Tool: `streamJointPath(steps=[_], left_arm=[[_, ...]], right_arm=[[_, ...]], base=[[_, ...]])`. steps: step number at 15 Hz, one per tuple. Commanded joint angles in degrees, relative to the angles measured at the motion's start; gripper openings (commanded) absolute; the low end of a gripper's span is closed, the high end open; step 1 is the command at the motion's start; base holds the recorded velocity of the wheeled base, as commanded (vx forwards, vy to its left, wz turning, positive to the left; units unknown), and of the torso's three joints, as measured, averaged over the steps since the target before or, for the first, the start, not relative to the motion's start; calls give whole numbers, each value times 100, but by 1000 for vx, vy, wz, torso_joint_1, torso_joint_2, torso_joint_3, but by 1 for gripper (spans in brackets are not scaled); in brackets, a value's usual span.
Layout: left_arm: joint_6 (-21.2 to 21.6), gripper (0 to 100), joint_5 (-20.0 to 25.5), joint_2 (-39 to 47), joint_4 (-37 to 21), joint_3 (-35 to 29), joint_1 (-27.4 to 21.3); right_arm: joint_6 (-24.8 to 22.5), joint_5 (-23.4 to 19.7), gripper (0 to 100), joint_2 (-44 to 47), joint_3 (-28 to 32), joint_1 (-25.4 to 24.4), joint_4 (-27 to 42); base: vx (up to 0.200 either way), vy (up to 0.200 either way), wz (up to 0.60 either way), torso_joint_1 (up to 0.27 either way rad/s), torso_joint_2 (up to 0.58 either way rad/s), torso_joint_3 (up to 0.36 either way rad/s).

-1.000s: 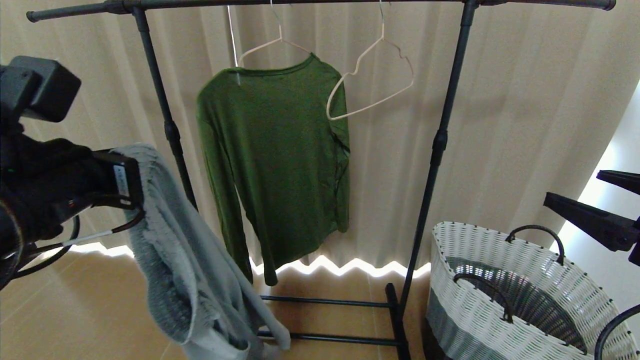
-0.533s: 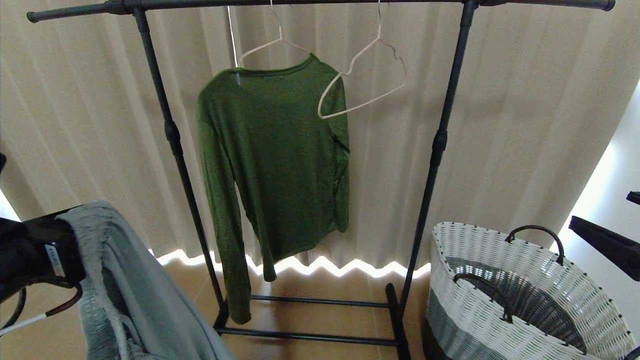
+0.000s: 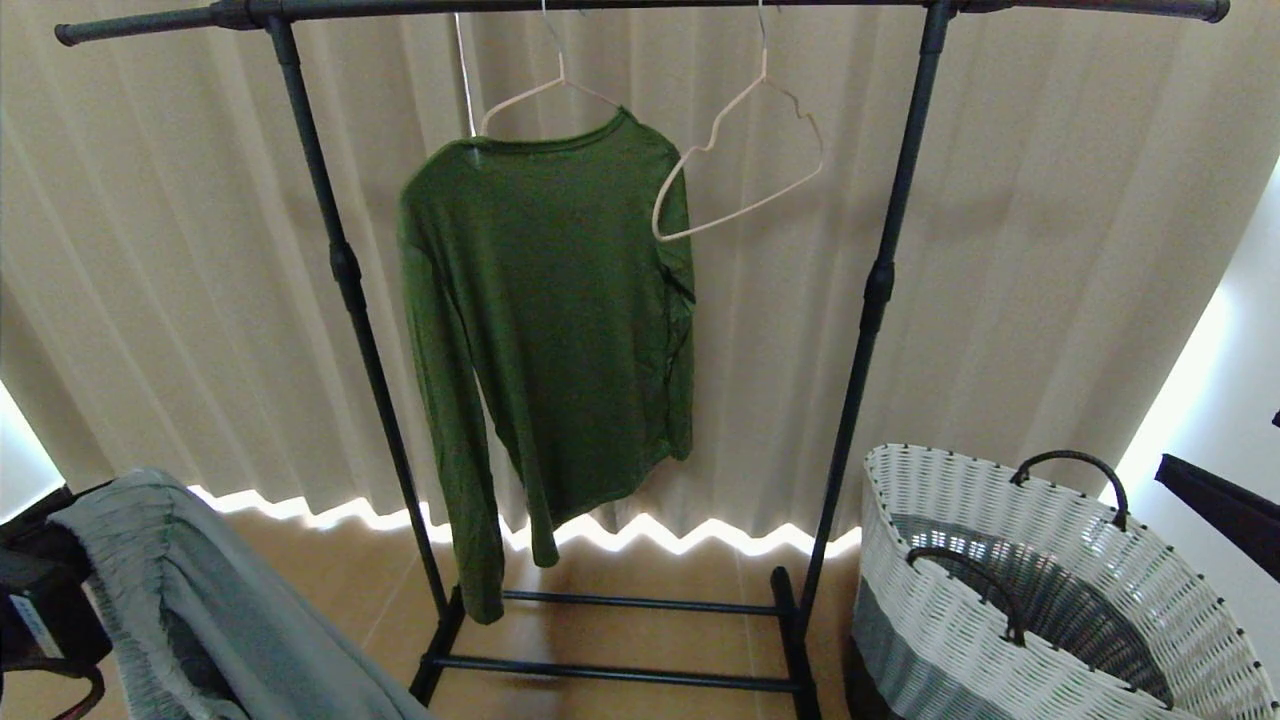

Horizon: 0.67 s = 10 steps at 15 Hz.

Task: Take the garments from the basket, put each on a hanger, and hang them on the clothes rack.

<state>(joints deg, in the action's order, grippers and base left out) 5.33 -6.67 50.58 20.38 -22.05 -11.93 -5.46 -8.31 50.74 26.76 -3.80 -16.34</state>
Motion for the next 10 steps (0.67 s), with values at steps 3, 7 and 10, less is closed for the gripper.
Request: streamJointPath(steps=[3, 7, 10], left_arm=[[-49, 0, 25, -39, 10, -62, 16], [-251, 0, 34, 22, 168, -124, -11], [-287, 0, 60, 40, 203, -80, -11]], right_arm=[[10, -12, 100, -38, -153, 178, -1], [19, -12, 100, -38, -153, 187, -1], [19, -30, 100, -38, -197, 187, -1]], base=[[0, 0, 0, 0, 0, 0], [0, 0, 0, 0, 0, 0], [0, 0, 0, 46, -227, -238]])
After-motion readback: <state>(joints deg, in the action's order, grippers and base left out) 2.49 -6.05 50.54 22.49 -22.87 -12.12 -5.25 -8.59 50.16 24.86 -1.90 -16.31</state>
